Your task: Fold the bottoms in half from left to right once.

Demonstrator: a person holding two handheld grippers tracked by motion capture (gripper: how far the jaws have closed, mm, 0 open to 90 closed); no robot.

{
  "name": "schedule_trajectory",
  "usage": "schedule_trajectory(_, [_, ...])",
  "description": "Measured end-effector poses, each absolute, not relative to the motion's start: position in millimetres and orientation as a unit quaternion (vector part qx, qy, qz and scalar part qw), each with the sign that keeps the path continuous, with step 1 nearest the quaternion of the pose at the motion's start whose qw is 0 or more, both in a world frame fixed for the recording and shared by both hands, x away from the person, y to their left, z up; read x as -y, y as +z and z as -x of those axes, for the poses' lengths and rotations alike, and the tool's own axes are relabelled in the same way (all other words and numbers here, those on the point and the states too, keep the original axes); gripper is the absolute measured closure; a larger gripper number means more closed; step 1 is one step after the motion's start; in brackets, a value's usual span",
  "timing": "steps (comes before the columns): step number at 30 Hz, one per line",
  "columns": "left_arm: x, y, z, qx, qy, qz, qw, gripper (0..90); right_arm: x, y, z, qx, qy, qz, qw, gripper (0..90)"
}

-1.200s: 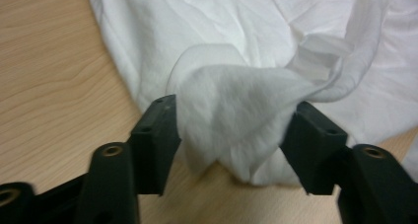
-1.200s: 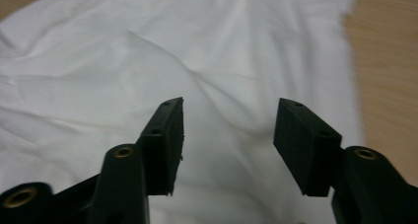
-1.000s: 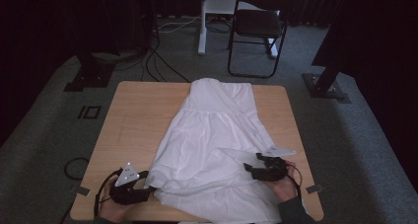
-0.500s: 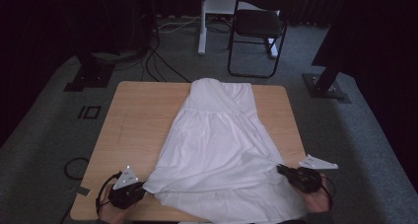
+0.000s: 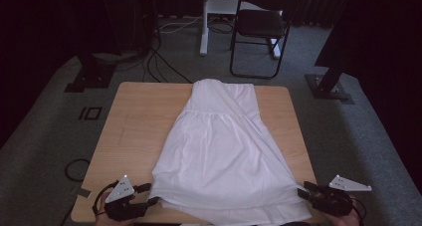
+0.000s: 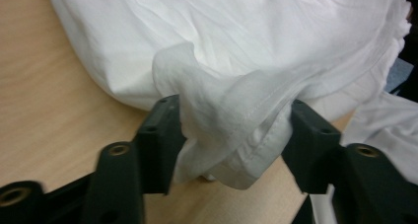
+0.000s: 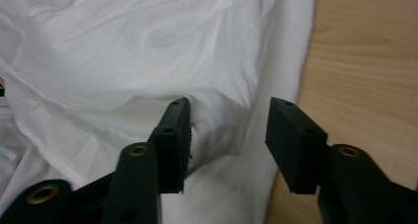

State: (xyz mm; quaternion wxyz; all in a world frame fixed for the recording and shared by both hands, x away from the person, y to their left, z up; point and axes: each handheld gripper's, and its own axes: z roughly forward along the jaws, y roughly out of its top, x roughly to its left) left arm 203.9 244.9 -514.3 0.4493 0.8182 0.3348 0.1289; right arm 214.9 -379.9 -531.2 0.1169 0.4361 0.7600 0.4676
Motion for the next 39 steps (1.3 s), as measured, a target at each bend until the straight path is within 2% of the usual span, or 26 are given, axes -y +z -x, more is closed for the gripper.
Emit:
schedule_trajectory(9, [-249.3, -494.6, -204.1, -0.326, 0.158, -0.807, 0.466, 39.5, 379.3, -516.6, -211.4, -0.762, 0.475, -0.42, 0.133, 47.5])
schedule_trajectory(19, [-244.2, -484.0, -209.6, -0.313, 0.182, -0.803, 0.473, 35.2, 353.6, -515.0, -237.3, -0.769, 0.481, -0.397, 0.143, 47.2])
schedule_trajectory(23, [-240.2, -488.6, -232.3, -0.33, 0.198, -0.796, 0.467, 35.1, 335.8, -516.5, -255.2, -0.777, 0.473, -0.387, 0.151, 47.2])
schedule_trajectory(27, [-227.2, -488.5, -260.2, -0.324, 0.208, -0.799, 0.463, 30.5, 318.8, -518.1, -276.0, -0.785, 0.463, -0.378, 0.161, 47.2])
schedule_trajectory(28, [-220.0, -487.1, -278.2, -0.325, 0.216, -0.799, 0.457, 29.2, 309.4, -517.3, -291.0, -0.785, 0.459, -0.381, 0.169, 46.5])
schedule_trajectory(29, [-220.0, -487.1, -278.2, -0.325, 0.216, -0.799, 0.457, 28.7, 309.4, -517.3, -291.0, -0.785, 0.459, -0.381, 0.169, 46.5])
schedule_trajectory(30, [-215.8, -485.8, -299.8, -0.335, 0.218, -0.796, 0.454, 28.1, 297.6, -514.1, -306.7, -0.789, 0.451, -0.375, 0.186, 46.3])
schedule_trajectory(31, [-215.8, -485.8, -299.8, -0.335, 0.218, -0.796, 0.454, 27.9, 297.6, -514.1, -306.7, -0.789, 0.451, -0.375, 0.186, 46.3])
schedule_trajectory(32, [-212.6, -486.8, -322.4, -0.351, 0.221, -0.793, 0.446, 27.5, 284.9, -510.6, -324.7, -0.792, 0.444, -0.368, 0.202, 45.5])
schedule_trajectory(33, [-212.6, -486.8, -322.4, -0.351, 0.221, -0.793, 0.446, 27.5, 284.9, -510.6, -324.7, -0.792, 0.444, -0.368, 0.202, 45.5])
schedule_trajectory(34, [-210.8, -489.5, -343.9, -0.368, 0.218, -0.79, 0.44, 27.4, 270.8, -508.8, -348.6, -0.791, 0.436, -0.372, 0.214, 45.4])
schedule_trajectory(35, [-210.8, -489.5, -343.9, -0.368, 0.218, -0.79, 0.44, 27.4, 270.8, -508.8, -348.6, -0.791, 0.436, -0.372, 0.214, 45.4])
schedule_trajectory(36, [-209.5, -493.7, -363.0, -0.386, 0.215, -0.788, 0.43, 27.4, 260.6, -508.9, -368.9, -0.791, 0.43, -0.376, 0.221, 44.9])
schedule_trajectory(37, [-209.5, -493.7, -363.0, -0.386, 0.215, -0.788, 0.43, 27.4, 260.6, -508.9, -368.9, -0.791, 0.43, -0.376, 0.221, 44.9])
schedule_trajectory(38, [-207.1, -499.9, -379.1, -0.401, 0.2, -0.788, 0.422, 27.4, 248.1, -510.3, -393.0, -0.792, 0.414, -0.385, 0.228, 42.2])
schedule_trajectory(39, [-207.1, -499.9, -379.1, -0.401, 0.2, -0.788, 0.422, 27.4, 248.1, -510.3, -393.0, -0.792, 0.414, -0.385, 0.228, 42.2])
